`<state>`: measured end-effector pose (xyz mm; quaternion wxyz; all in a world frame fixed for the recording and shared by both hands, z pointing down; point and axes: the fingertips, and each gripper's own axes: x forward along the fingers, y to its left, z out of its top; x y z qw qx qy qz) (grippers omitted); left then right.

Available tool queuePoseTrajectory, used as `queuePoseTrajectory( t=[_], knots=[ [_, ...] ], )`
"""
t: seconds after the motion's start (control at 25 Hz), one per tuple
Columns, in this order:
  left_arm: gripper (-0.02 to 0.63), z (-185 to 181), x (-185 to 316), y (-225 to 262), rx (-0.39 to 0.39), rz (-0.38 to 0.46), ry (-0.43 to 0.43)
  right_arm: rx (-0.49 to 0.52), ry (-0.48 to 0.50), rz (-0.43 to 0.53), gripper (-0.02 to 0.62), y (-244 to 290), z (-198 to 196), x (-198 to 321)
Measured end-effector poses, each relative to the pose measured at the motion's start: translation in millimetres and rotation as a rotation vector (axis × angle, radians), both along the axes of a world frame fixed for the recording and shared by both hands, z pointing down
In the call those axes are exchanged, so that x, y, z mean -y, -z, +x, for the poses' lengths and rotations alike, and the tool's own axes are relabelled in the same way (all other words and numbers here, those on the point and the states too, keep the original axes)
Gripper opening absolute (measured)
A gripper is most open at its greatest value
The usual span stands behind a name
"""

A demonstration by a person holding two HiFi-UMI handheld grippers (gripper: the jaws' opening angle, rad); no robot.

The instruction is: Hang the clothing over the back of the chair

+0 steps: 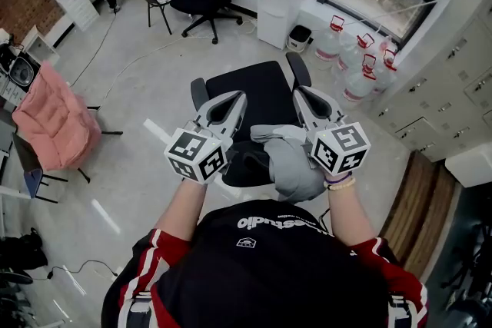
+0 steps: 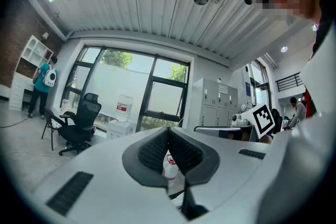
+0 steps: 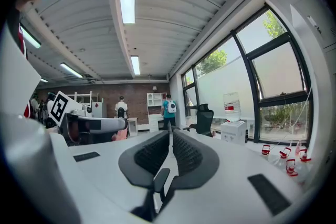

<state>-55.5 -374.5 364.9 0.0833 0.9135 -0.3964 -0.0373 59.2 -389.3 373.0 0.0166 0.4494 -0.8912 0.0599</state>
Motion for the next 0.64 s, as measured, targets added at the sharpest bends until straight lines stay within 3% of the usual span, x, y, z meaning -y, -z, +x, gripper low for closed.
queuePoseTrajectory(
  t=[0.64],
  knots=[
    [0.021, -4.6, 2.7, 4.3, -0.001, 0.000, 0.012, 0.008, 0.001, 0.005, 0.023, 6.5, -1.0, 4.3]
  ],
)
